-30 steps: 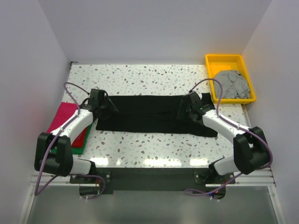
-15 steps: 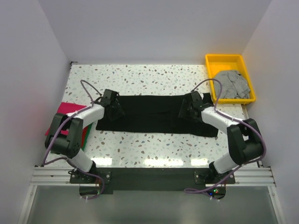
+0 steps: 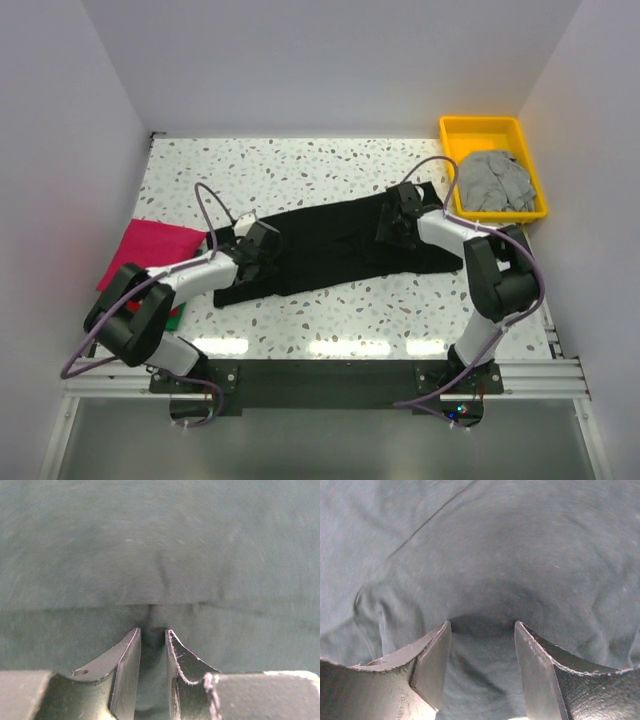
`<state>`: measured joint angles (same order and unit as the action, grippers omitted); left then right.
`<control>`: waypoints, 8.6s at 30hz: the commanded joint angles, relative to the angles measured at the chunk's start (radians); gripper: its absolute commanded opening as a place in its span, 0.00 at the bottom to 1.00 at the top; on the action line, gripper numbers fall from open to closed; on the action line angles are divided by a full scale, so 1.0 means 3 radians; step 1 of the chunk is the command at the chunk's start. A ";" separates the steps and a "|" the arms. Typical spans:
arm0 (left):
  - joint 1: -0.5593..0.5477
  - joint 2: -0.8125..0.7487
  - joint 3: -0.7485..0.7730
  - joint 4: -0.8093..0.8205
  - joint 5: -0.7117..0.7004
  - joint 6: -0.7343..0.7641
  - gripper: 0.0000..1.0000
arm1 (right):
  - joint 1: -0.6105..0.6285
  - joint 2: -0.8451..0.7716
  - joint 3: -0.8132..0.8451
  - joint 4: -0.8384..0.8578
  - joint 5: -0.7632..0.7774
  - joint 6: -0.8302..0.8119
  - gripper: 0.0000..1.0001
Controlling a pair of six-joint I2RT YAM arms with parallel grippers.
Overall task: Fold and stack the t-shirts
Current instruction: Fold the tshirt
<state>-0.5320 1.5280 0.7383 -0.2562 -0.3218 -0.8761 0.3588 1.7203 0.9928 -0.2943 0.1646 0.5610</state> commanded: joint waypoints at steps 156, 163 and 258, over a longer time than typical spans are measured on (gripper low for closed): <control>-0.1095 -0.1243 -0.1091 -0.0266 0.0950 -0.0127 0.08 | 0.2245 -0.1868 -0.1642 -0.0471 0.0305 0.1116 0.52; -0.1095 -0.1258 -0.1259 -0.0057 0.0970 -0.0204 0.03 | 0.2245 -0.2001 -0.1740 -0.0364 0.0315 0.1177 0.33; -0.1704 -0.1453 -0.1239 -0.0200 0.0796 -0.0623 0.02 | 0.2659 -0.1966 -0.1428 -0.0624 0.0617 0.1024 0.40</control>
<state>-1.0351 1.0832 0.3935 -0.3149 -0.0784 -1.0561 1.1378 1.1381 0.5179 -0.4599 0.2825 0.8528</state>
